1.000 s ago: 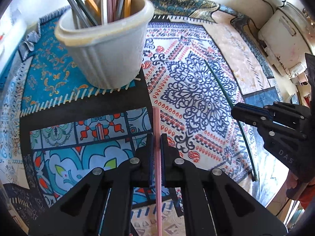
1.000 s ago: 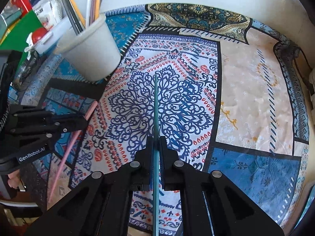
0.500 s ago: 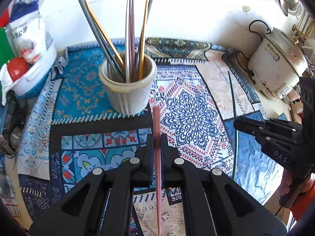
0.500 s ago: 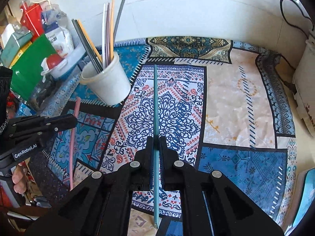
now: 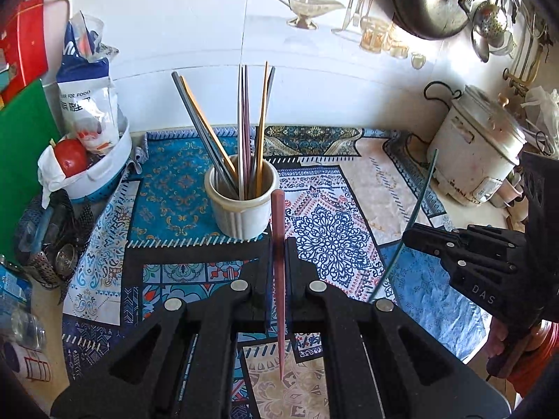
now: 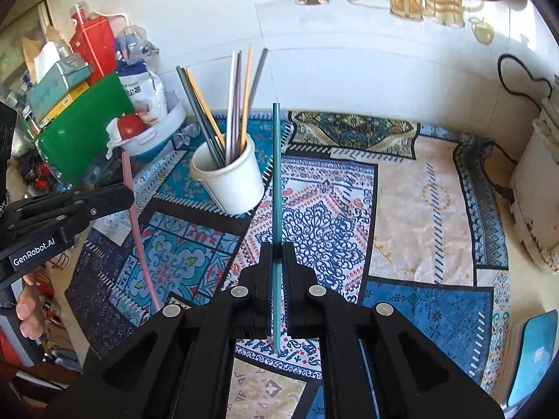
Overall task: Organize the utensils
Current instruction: 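Lift both held chopsticks upright and carry them toward the white cup, then lower the pink and green chopsticks into the white cup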
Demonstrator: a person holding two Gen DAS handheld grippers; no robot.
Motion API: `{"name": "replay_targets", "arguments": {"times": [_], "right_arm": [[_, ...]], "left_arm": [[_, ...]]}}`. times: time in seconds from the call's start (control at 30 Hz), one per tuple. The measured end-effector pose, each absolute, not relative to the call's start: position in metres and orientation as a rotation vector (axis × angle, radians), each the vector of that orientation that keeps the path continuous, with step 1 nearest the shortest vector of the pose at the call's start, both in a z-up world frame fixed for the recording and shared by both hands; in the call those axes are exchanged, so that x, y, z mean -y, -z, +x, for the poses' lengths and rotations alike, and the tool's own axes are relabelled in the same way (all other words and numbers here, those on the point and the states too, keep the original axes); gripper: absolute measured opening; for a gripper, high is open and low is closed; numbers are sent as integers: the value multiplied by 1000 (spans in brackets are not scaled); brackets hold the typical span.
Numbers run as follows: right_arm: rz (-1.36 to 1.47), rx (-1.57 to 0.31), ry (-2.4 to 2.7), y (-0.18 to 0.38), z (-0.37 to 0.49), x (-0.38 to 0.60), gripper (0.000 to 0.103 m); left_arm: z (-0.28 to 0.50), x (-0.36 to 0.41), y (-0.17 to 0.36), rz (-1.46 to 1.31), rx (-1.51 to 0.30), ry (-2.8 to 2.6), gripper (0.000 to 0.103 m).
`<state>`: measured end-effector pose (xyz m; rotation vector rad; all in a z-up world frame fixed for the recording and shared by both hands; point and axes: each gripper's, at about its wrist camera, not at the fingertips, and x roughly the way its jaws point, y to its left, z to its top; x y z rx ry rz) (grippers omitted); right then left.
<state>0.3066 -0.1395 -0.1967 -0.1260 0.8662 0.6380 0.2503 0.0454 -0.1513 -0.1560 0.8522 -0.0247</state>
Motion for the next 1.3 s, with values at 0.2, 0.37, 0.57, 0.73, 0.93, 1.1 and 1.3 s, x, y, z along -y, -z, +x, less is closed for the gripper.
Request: {"name": "replay_targets", "arguments": {"times": [0.2, 0.37, 0.57, 0.73, 0.93, 1.1, 1.3], "right_arm": [[-133, -834, -648, 185, 304, 135, 4], [-146, -815, -654, 179, 308, 129, 4], [-164, -793, -676, 171, 313, 120, 4], [-179, -766, -697, 160, 316, 112, 4], [-185, -710, -730, 137, 323, 102, 4], [-187, -649, -760, 113, 334, 88, 4], [-185, -599, -799, 95, 355, 65, 4]], "left_arm": [[241, -48, 134, -144, -804, 13, 4], [239, -55, 120, -154, -759, -4, 4], [242, -63, 98, -168, -700, -19, 4], [247, -70, 79, -167, -650, -28, 4], [258, -76, 57, -155, -598, -41, 4], [274, -82, 41, -152, -567, -47, 4], [295, -89, 33, -137, -541, -62, 4]]}}
